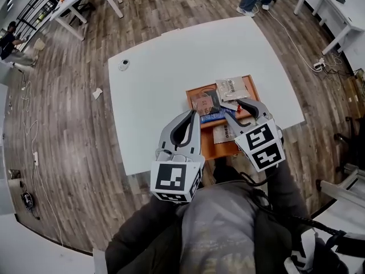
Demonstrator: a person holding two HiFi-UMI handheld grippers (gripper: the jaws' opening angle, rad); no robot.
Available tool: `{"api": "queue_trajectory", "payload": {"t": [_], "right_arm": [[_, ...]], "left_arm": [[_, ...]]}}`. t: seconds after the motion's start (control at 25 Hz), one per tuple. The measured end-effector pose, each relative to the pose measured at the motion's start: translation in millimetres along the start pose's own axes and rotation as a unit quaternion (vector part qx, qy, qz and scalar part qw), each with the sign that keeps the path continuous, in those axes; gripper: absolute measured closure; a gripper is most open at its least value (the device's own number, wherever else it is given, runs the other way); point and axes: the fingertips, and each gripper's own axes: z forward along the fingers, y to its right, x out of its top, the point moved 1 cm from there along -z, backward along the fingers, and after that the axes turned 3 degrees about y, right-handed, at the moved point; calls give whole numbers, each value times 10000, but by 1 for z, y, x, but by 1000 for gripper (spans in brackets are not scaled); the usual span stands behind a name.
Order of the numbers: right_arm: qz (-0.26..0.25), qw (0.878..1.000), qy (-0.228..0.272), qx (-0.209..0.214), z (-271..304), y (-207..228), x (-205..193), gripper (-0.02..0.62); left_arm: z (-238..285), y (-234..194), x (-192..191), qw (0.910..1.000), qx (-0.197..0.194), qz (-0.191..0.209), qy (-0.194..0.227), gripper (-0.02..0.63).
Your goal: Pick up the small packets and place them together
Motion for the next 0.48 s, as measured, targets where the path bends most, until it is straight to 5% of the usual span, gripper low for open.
{"api": "queue_trajectory", "payload": {"t": [0.48], "right_arm": [[191, 9973, -543, 458, 3, -50, -52, 422]], "left_arm": [[-27, 7, -26, 9996, -77, -20, -259, 607]]}}
